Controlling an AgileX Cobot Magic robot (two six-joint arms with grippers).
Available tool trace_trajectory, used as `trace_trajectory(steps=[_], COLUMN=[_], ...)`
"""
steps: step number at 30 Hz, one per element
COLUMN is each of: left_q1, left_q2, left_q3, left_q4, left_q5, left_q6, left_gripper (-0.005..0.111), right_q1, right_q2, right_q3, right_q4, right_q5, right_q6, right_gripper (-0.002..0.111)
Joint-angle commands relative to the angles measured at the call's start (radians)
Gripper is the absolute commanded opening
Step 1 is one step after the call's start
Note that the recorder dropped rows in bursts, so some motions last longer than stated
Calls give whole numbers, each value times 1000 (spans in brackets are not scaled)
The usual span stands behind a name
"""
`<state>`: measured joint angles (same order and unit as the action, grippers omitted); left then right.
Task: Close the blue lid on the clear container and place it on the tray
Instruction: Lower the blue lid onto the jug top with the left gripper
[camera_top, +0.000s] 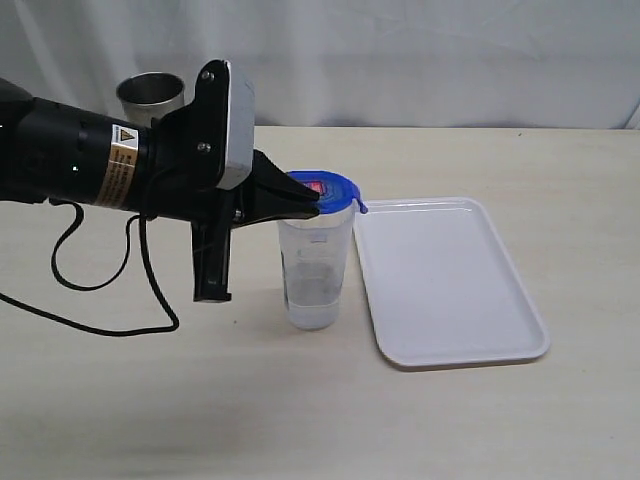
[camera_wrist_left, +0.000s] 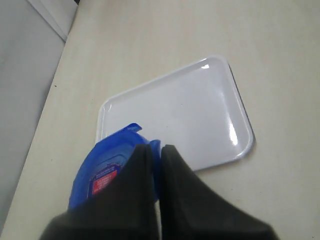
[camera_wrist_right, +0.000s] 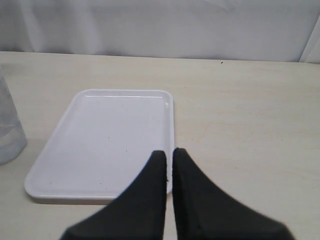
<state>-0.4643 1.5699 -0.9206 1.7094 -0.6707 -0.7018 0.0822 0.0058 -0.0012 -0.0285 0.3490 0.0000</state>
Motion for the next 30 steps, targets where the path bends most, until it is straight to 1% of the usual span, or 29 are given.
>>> trace_trajectory(steps=[1, 7, 14, 30], left_q1=[-2, -2, -2, -2], left_q2=[-5, 8, 31, 31], left_q3=[5, 5, 5, 5], left_q4=[2, 6, 6, -2], left_q5=[-32, -64, -15, -17], left_q6=[-10, -14, -28, -40], left_gripper=[0, 0, 0, 0], right_q1=[3, 3, 3, 3], right_q2=[-6, -6, -6, -6], right_q3=[1, 1, 1, 1], right_q4=[-1, -1, -1, -1], right_q5=[-6, -6, -6, -6], right_q6=[0, 0, 0, 0], right_gripper=[5, 5, 5, 5])
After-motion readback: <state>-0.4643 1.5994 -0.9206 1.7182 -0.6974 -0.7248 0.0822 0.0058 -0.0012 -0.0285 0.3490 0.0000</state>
